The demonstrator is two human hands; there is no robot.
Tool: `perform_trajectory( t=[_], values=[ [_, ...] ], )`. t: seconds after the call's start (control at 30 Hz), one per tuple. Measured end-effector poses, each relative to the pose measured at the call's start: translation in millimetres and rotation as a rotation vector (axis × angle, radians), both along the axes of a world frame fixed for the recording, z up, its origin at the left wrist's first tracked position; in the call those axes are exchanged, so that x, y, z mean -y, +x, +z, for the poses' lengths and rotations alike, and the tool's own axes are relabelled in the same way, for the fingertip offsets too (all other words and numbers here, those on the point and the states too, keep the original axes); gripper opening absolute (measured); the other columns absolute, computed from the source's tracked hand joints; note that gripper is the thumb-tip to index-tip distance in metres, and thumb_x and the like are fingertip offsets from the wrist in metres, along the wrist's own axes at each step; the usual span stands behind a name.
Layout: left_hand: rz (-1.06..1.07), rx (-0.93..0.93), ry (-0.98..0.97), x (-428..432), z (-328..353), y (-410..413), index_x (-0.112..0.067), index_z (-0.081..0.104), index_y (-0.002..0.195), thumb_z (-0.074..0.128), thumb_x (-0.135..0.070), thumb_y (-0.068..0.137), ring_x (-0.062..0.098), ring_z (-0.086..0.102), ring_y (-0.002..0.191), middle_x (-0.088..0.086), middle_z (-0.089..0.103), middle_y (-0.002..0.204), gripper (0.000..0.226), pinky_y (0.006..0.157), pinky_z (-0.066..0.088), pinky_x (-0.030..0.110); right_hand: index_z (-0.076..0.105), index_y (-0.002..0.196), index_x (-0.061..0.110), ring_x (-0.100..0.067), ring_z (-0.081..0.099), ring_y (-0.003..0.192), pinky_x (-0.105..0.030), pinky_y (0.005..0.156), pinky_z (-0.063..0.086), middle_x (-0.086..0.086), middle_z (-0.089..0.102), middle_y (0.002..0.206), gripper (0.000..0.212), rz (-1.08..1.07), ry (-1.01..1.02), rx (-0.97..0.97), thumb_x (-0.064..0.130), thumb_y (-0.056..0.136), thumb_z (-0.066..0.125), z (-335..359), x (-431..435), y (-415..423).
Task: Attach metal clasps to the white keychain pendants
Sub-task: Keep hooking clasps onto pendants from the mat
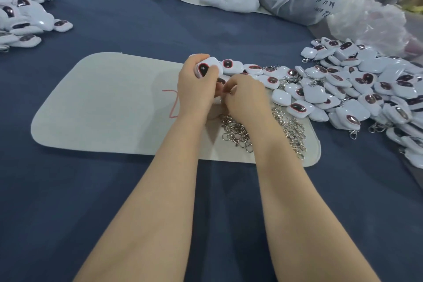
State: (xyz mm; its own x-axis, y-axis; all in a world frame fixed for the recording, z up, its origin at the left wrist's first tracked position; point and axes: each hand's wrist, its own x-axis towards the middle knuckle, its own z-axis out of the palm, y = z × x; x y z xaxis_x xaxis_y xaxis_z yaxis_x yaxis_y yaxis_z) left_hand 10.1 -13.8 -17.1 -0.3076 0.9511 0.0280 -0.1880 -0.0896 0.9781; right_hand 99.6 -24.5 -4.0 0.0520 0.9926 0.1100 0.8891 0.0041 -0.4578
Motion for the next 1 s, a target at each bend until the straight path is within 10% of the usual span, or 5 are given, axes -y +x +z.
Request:
perform_trajectory(
  t=[0.13,0.27,0.57,0.7,1.0],
  values=[
    [-0.011,0.093,-0.013,-1,2,2,-0.019,0.059,0.096,0.050,-0.011,0.091,0.012,0.060,0.048,-0.004,0.058,0.082,0.014,0.055,0.054,0.024,0.057,0.079,0.023,-0.017,0.061,0.078,-0.022,0.067,0.044,0.000,0.066,0.084,0.010,-0.137,0.156,-0.520,0.017,0.087,0.057,-5,-2,6],
    [-0.067,0.059,-0.010,-1,2,4,-0.015,0.051,0.122,0.042,-0.008,0.094,0.011,0.065,0.055,-0.005,0.059,0.089,0.030,0.064,0.058,0.027,0.056,0.075,0.027,-0.031,0.064,0.094,-0.049,0.090,0.050,-0.004,0.067,0.093,0.016,-0.291,0.273,-0.878,0.017,0.087,0.058,-5,-5,5],
    [-0.062,-0.251,0.075,1,-1,10,-0.026,0.063,0.096,0.038,-0.005,0.096,0.012,0.068,0.070,-0.014,0.061,0.091,0.033,0.083,0.056,0.039,0.057,0.090,0.015,-0.008,0.061,0.062,-0.026,0.065,0.054,0.001,0.063,0.075,0.009,-0.254,0.330,-1.049,0.006,0.090,0.055,-11,-12,6],
    [-0.064,-0.461,0.117,1,-3,12,-0.021,0.067,0.097,0.052,-0.014,0.092,0.001,0.058,0.076,0.000,0.062,0.106,0.017,0.071,0.041,0.005,0.057,0.083,0.017,-0.016,0.067,0.074,-0.040,0.081,0.056,-0.008,0.067,0.083,0.015,-0.215,0.318,-1.014,0.003,0.089,0.055,-10,-12,3],
    [-0.066,-0.574,0.087,-3,-7,12,-0.018,0.067,0.092,0.063,-0.020,0.089,-0.006,0.052,0.068,0.001,0.053,0.108,0.005,0.063,0.036,0.000,0.061,0.090,0.024,-0.015,0.057,0.067,-0.039,0.077,0.053,0.005,0.063,0.072,0.024,-0.169,0.352,-1.011,0.003,0.089,0.051,-9,-11,2]
  ],
)
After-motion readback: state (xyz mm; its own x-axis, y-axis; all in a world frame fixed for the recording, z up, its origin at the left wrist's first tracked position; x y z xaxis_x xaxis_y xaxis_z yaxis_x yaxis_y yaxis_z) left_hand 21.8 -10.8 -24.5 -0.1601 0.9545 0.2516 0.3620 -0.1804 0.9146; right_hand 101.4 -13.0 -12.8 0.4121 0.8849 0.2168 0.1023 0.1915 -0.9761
